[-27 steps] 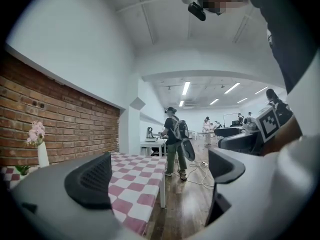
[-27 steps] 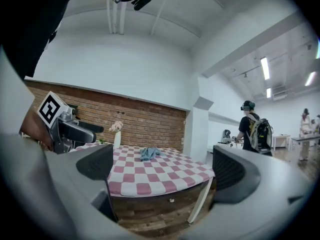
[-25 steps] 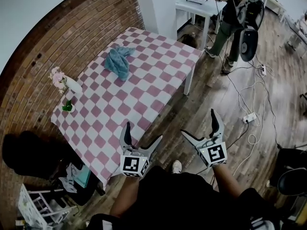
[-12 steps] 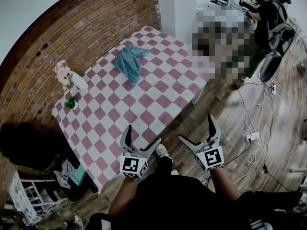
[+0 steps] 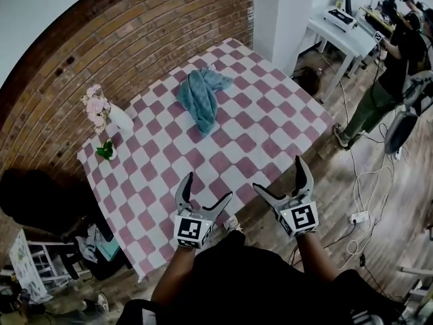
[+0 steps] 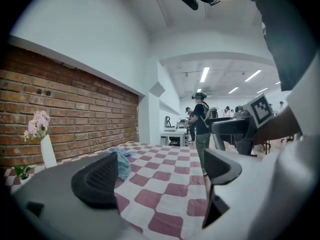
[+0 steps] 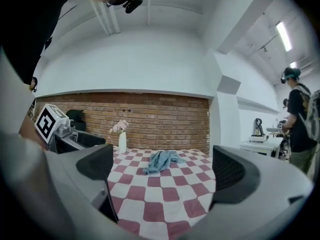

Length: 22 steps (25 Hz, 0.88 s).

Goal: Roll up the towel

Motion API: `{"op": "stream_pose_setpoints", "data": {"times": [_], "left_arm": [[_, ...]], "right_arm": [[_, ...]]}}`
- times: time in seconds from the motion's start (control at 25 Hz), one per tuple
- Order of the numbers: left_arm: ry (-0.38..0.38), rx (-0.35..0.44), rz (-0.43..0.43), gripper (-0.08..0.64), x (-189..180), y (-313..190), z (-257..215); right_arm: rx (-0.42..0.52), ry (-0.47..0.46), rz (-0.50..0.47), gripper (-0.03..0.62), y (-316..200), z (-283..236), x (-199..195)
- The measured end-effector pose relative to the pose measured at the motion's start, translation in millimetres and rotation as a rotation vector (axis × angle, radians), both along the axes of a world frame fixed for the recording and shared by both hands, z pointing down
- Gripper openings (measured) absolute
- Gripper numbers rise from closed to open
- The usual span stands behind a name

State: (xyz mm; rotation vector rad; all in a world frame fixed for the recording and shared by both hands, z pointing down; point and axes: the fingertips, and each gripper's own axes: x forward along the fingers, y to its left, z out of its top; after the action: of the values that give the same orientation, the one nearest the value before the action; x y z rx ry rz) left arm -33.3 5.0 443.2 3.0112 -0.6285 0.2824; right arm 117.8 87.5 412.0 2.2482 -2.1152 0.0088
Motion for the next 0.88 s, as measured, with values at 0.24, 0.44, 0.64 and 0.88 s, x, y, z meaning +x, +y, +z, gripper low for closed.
{"op": "stream_pose_setpoints", "data": {"times": [0.24,0.44,0.64,0.88], "left_arm": [[-0.065,0.001,-0.012,0.525,14,-49,22],[-0.167,0.024,0.014,0.508,28,-75,47],[-0.394,0.154,0.089,0.48,50,-103,80],[-0.732,0.344,0.222,0.443,80,-138,127]], "right_arm": [[-0.026,0.009,-0.049,0.591,-56,4,16],[-0.03,0.002,-0.08,0.591,-89,5,27],[-0.062,-0.001,-0.144,0.591,-114,16,42],[-0.103,0.019,-0.248,0.591,-141,29,74]]}}
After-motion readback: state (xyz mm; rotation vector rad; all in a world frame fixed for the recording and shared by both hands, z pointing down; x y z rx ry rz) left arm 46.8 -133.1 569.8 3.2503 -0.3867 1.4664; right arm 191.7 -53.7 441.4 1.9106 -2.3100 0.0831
